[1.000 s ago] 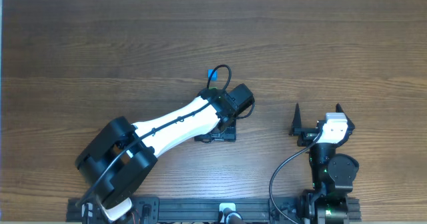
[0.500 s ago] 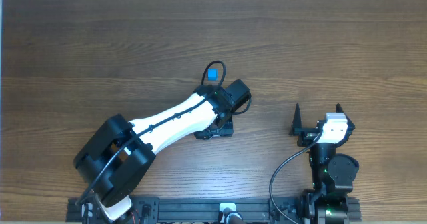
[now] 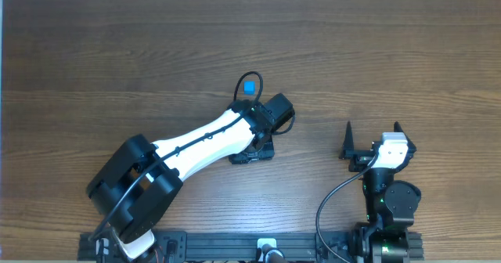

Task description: Stack Cubes

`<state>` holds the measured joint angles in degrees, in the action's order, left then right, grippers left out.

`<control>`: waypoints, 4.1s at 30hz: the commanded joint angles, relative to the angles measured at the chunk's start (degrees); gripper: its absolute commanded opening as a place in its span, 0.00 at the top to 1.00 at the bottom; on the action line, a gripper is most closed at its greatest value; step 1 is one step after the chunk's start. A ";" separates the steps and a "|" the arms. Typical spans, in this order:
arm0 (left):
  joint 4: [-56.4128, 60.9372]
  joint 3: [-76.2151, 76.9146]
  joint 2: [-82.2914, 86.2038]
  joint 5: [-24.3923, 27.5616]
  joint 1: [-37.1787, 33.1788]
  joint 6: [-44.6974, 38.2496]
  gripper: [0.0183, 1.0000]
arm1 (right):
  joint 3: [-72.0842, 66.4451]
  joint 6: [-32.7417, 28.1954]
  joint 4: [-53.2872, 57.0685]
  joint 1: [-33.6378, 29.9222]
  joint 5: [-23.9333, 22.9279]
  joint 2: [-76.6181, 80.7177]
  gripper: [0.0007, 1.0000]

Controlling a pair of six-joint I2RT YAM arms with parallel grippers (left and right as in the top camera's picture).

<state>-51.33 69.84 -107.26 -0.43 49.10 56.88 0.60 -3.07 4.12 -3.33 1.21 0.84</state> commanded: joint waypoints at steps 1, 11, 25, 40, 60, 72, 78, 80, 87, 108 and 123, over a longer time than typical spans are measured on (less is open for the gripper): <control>0.07 -0.52 -1.27 -0.02 -0.26 1.92 0.52 | -0.31 0.00 0.13 0.04 0.46 -0.46 0.01; 0.04 -0.52 -1.42 -0.04 -0.26 2.36 0.56 | -0.31 0.00 0.13 0.04 0.46 -0.46 0.01; -0.13 -0.52 -2.40 -0.09 -0.26 3.65 0.67 | -0.31 0.00 0.13 0.04 0.46 -0.46 0.01; -1.73 0.90 1.46 -1.11 -0.26 3.34 0.84 | -0.31 0.00 0.13 0.04 0.46 -0.46 0.01; -8.28 14.95 5.79 -3.28 -5.42 -10.51 0.86 | -0.31 0.00 0.13 0.04 0.46 -0.46 0.01; -8.94 14.93 -0.11 -0.76 -5.33 -14.03 0.86 | -0.31 0.00 0.13 0.04 0.46 -0.46 0.01; -9.01 14.93 -1.38 -0.44 -5.35 -14.10 0.85 | -0.31 0.00 0.13 0.04 0.46 -0.46 0.01; -9.01 14.93 -1.40 -0.44 -5.49 -14.14 0.85 | -0.31 0.00 0.11 0.04 0.46 -0.46 0.01; -9.84 14.91 -1.40 -0.26 -6.21 -14.73 0.85 | -0.31 0.00 0.11 0.04 0.46 -0.46 0.01; -9.79 14.91 -3.06 -0.02 -7.13 -15.98 0.85 | -0.31 0.00 0.13 0.04 0.46 -0.46 0.01; -9.77 14.91 -3.72 0.20 -7.13 -16.00 0.84 | -0.31 0.00 0.11 0.04 0.46 -0.46 0.01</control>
<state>-60.95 84.29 -109.40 -0.80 42.35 41.56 0.60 -3.07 4.12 -3.33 1.21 0.84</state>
